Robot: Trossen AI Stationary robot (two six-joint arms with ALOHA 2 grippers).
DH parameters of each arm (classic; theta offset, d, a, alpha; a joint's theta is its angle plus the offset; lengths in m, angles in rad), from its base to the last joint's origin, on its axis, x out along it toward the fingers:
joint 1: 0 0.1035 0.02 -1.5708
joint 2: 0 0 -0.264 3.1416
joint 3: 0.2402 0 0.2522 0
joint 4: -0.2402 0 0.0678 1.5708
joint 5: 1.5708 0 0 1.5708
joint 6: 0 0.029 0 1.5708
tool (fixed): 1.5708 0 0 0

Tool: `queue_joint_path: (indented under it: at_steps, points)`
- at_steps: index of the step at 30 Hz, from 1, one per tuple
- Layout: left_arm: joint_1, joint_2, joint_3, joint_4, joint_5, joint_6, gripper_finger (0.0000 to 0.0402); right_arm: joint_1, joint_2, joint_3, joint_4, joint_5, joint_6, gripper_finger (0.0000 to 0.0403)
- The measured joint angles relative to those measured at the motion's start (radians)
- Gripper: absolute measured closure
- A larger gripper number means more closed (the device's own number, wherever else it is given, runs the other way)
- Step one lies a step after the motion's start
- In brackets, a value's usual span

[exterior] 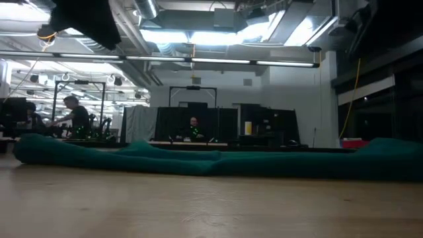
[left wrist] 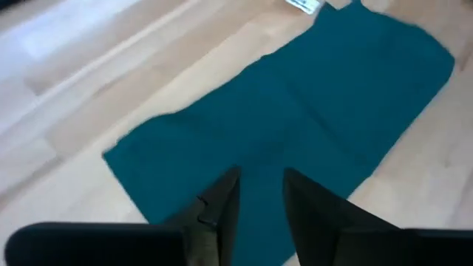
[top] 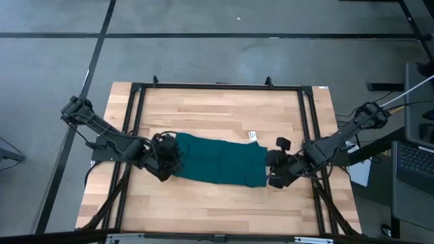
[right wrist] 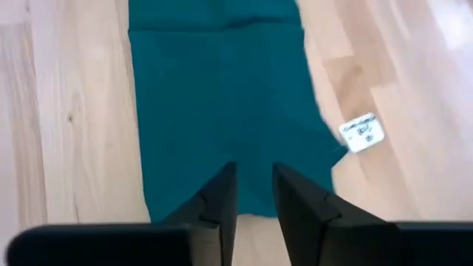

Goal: Fold microfiber towels
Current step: Fold the green napkin

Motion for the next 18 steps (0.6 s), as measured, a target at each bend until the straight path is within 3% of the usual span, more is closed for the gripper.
queue_joint_path:
  at_steps: [7, 13, 18]
  points:
    - [0.126, 0.0, 0.0, -0.034, 0.076, 0.026, 0.0335, -0.014, 0.0, -0.009, 0.036, -0.001, 0.042, 0.0345]
    - [0.182, 0.035, 0.0, -0.006, 0.091, 0.054, 0.0392, -0.184, -0.001, -0.019, 0.046, -0.027, 0.013, 0.0347]
    - [0.181, 0.069, 0.0, 0.031, 0.109, 0.075, 0.0396, -0.32, -0.002, -0.105, 0.199, -0.159, -0.042, 0.0322]
